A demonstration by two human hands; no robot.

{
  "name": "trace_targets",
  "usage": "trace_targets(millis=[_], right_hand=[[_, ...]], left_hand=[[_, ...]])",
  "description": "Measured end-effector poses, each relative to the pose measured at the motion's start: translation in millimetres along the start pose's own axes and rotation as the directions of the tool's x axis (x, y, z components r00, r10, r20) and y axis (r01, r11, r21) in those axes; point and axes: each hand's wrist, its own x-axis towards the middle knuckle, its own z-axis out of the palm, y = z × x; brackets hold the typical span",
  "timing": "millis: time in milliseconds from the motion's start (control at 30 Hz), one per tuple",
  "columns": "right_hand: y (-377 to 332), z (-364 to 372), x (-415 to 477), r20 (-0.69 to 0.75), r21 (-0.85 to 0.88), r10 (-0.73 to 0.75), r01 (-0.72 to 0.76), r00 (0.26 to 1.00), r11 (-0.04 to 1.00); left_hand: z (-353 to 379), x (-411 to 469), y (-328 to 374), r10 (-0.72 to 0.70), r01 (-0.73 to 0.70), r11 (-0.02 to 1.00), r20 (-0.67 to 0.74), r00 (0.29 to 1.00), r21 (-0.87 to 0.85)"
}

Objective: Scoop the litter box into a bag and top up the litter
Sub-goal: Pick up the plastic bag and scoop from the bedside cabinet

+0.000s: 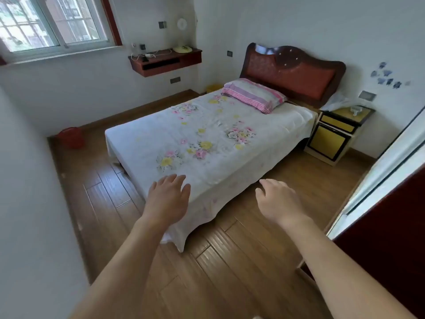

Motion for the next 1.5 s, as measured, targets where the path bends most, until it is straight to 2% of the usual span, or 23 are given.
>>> trace_targets(millis=[300,600,833,1033,1300,1500], right_hand=[[65,-11,97,-0.019,0.081,0.006,-0.004,1.000,0.997],[116,-39,197,0.009,0.071,0.010,-0.011,1.000,0.997],[136,-31,277,0.013,0.025,0.089,-0.089,0.996,0.996],[154,-36,350,-0.038,-0.025,0.240,-0.241,0.970,0.970],[206,-58,412,-0.124,-0.018,0.394,-0.399,0.911,0.917],[287,-66,474,-0.139,0.017,0.453,-0.455,0.881,0.890]], left_hand=[[30,96,67,0.068,-0.070,0.997,0.042,0.997,0.037],[38,196,124,0.088,-0.093,0.995,0.099,0.991,0.046],[62,299,140,0.200,-0.204,0.979,0.129,0.971,0.019],[83,415,168,0.377,-0.382,0.924,0.184,0.908,-0.010],[114,541,250,0.594,-0.609,0.793,0.232,0.770,-0.013],[154,608,340,0.645,-0.672,0.740,0.281,0.711,0.002]])
